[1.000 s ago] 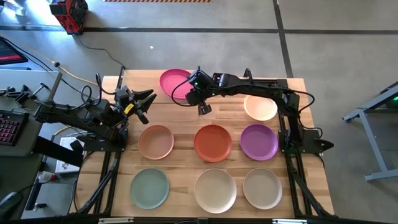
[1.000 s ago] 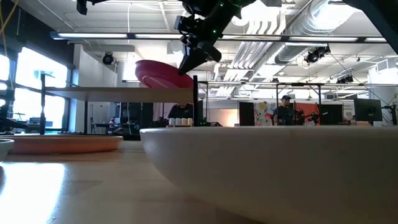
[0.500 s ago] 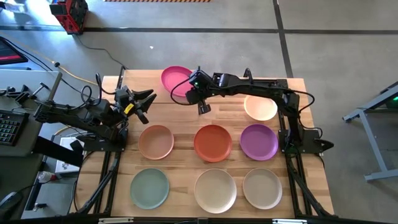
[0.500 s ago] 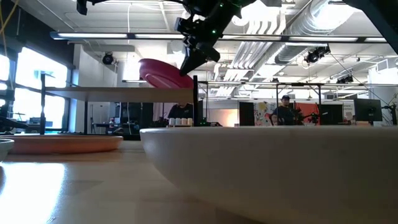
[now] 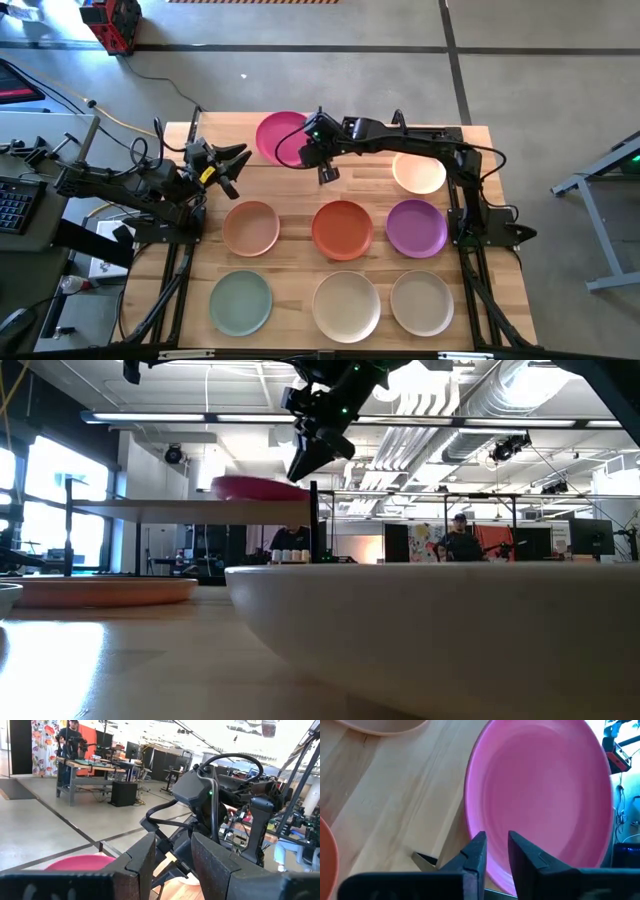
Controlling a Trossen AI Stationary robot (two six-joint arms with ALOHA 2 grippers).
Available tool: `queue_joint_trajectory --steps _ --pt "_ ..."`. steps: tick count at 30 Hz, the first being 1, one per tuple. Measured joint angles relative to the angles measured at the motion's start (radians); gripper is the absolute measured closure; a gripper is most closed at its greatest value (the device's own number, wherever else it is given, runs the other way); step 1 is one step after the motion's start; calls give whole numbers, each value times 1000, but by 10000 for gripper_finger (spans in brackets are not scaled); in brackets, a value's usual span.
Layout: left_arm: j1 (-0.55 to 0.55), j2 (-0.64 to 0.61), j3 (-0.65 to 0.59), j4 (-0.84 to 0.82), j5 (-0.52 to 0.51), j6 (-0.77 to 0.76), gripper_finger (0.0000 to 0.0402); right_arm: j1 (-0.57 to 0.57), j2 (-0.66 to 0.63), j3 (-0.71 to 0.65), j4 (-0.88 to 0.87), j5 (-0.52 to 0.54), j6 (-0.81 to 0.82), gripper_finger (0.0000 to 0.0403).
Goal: Place and stack plates onto a shelf
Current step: Stack the orange plate on top of the pink plate
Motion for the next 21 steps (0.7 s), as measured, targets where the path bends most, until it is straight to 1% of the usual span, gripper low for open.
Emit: queue_joint_trajectory --steps 6,8,10,13,16,18,21 --pt "0 0 0 -5 0 0 287 1 0 0 3 0 1 341" --pt "0 -1 0 -41 7 -11 287 5 0 0 3 2 10 341" --pt "0 0 0 -109 26 -61 287 12 -2 0 1 18 25 341" --pt "0 0 0 -246 90 -181 287 32 -16 0 -3 83 24 341" --pt "0 6 0 -408 181 -310 287 49 -36 0 -8 156 24 341" --pt "0 15 0 -504 237 -386 287 57 -49 0 -16 177 25 341" --pt "0 34 0 -588 309 -462 287 62 -73 0 -37 180 46 341"
